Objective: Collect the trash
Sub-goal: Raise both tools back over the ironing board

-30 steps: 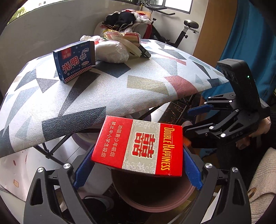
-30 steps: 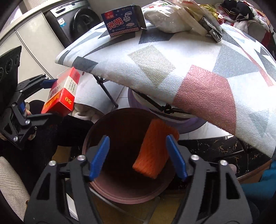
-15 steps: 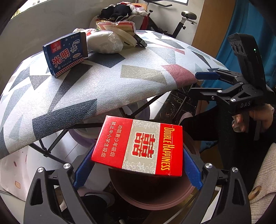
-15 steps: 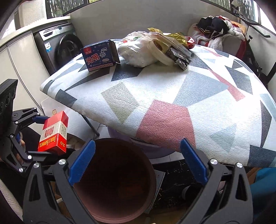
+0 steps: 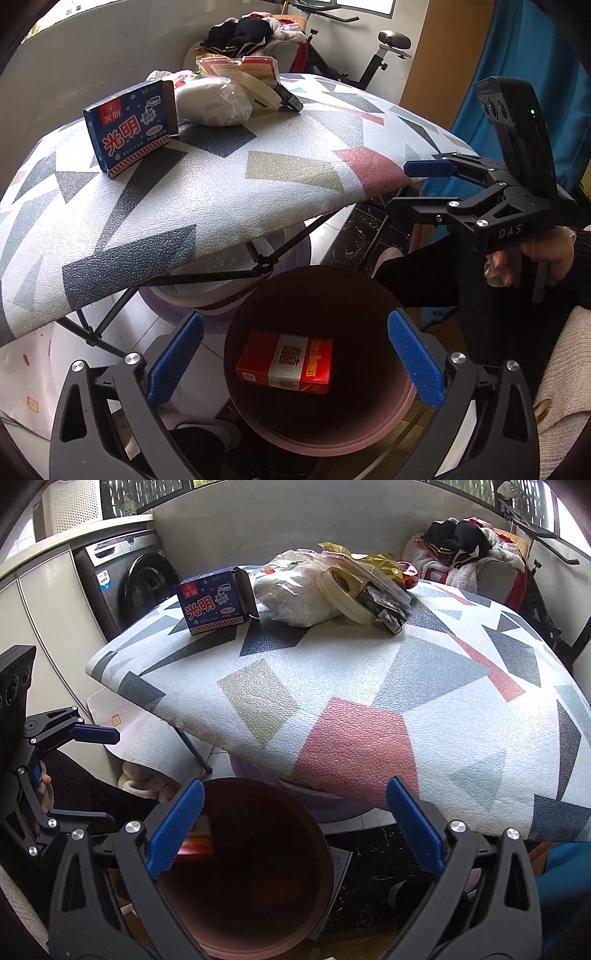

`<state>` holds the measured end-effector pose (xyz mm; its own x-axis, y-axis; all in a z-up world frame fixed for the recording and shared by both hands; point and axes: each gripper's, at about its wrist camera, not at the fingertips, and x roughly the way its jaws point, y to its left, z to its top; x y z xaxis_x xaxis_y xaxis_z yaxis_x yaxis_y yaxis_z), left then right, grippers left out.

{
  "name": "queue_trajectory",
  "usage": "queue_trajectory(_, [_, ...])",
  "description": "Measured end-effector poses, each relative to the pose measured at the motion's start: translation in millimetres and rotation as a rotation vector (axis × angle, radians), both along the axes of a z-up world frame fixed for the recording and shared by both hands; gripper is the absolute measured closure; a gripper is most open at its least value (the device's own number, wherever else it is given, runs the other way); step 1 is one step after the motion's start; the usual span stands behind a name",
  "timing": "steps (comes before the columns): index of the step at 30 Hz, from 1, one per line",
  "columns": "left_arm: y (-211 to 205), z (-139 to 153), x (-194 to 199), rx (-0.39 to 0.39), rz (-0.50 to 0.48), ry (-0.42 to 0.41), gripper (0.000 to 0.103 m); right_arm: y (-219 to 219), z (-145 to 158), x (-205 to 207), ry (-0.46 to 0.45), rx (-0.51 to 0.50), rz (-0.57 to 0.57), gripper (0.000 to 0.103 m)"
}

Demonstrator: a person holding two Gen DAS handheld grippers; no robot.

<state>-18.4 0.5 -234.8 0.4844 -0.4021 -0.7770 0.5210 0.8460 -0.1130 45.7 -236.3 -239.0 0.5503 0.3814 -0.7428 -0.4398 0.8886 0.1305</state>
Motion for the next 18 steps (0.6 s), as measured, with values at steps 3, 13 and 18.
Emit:
queue_trajectory(3, [5,1,3,0.005,0.042,-0.011,0.005,0,-1,0,0.002,-0.002,-0.002,0.006])
queue_trajectory(13, [19,3,12,0.045,0.165,-0.043,0.005,1,-3,3,0.012,-0.017,-0.009,0.006])
queue_trajectory(18, [31,13,14,0.015,0.211,-0.081,0.005,3,-1,4,0.005,-0.039,-0.023,0.006])
